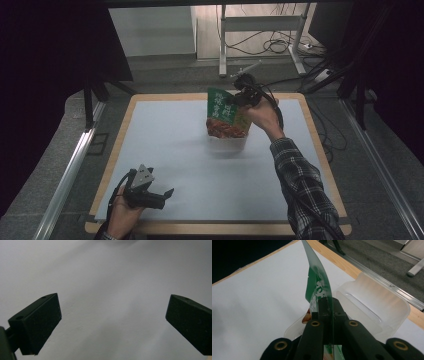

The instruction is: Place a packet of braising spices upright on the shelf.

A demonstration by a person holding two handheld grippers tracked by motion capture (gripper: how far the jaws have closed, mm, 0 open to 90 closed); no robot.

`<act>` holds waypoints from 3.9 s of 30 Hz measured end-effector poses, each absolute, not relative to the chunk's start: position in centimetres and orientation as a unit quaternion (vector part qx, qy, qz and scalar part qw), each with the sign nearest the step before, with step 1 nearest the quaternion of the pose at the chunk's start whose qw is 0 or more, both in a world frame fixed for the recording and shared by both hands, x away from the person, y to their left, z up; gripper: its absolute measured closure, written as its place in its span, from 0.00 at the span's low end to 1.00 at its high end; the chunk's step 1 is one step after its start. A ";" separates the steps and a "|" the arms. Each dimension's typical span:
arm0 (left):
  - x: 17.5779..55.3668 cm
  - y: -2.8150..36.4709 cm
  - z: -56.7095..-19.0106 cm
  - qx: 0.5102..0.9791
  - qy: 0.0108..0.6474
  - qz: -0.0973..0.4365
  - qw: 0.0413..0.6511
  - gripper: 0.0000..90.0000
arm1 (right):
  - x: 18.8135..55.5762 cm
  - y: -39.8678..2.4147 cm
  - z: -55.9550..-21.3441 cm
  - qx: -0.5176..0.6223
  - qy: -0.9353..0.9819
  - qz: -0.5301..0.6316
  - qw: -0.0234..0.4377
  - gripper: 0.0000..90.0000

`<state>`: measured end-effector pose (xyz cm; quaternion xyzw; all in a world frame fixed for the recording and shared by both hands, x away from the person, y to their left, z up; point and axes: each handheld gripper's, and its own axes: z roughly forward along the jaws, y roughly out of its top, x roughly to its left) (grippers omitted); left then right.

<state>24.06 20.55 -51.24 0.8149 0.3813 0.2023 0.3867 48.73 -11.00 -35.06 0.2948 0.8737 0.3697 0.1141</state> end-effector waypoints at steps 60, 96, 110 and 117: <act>23.8 20.6 -51.5 0.815 0.384 0.200 0.386 0.00 | 45.3 -13.2 -32.9 0.266 0.854 0.412 0.176 0.06; 23.8 20.5 -51.5 0.813 0.384 0.203 0.388 0.00 | 42.5 -17.0 -33.6 0.280 0.843 0.417 0.191 0.00; 23.8 20.4 -51.6 0.815 0.383 0.201 0.386 0.00 | 41.3 -18.3 -34.6 0.285 0.842 0.417 0.188 0.00; 23.8 20.5 -51.5 0.813 0.384 0.199 0.389 0.00 | 40.7 -18.6 -35.0 0.284 0.842 0.419 0.185 0.00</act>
